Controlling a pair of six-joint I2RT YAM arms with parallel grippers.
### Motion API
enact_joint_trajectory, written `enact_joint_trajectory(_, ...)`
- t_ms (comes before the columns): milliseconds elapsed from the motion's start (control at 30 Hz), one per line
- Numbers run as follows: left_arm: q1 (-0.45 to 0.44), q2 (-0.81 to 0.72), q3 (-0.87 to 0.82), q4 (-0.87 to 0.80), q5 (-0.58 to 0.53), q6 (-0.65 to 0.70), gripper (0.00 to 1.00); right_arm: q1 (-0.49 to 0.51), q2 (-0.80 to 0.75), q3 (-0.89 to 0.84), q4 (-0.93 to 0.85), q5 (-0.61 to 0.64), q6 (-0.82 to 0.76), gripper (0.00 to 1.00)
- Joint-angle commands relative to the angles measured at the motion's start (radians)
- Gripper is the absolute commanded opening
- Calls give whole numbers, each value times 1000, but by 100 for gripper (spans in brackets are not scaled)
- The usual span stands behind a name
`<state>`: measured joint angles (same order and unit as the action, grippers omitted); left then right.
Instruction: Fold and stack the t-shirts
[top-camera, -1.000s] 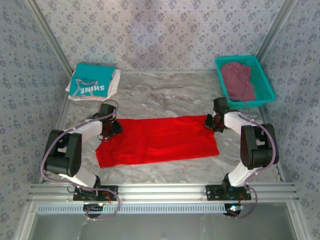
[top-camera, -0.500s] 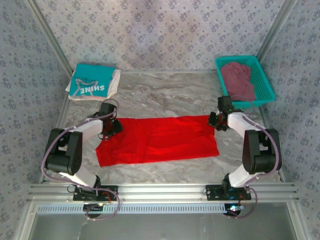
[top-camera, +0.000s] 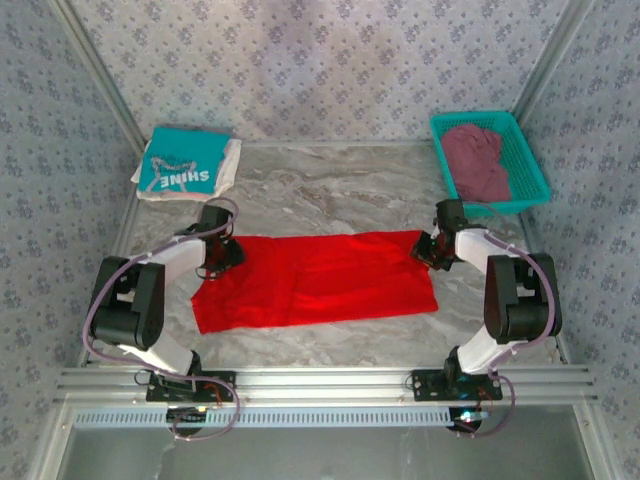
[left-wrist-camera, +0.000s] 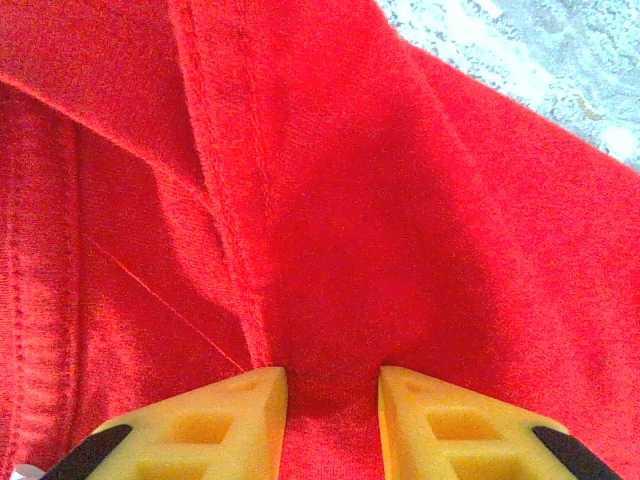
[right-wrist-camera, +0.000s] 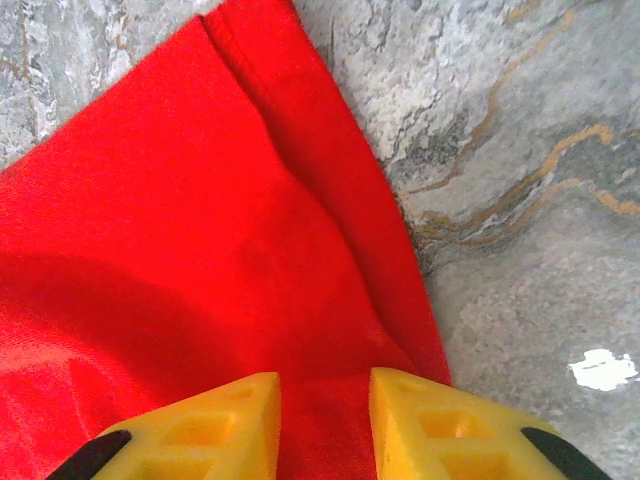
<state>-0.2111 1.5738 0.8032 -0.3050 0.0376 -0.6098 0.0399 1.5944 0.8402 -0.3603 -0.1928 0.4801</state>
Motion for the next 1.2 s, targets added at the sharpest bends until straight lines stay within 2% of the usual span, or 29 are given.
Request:
enact_joint_trajectory(0,4,14,8,-43,7,21,30,5,14,-18,-6,-39,28,35)
enact_joint_trajectory(200,4,22,5,-35,13,21,30,8,7,-26,2,-74,57,35)
enact_joint_trajectory(467,4,24,16,-34,22,19,29,0,-20,-30,39,-71,90,13)
enact_joint_trajectory(800,4,15,17,-45,5,23,29,-25,-93,3,-31,7,45,0)
enact_joint_trajectory(900,4,11,21,-46,4,24,29,-35,-89,-5,-30,0,41,0)
enact_joint_trajectory(967,4,9,22,-47,4,24,29,-35,-79,-10,-33,-6,44,10)
enact_joint_trajectory(1167,4,19,21,-52,5,28,29,-37,-34,-34,-8,-69,43,22)
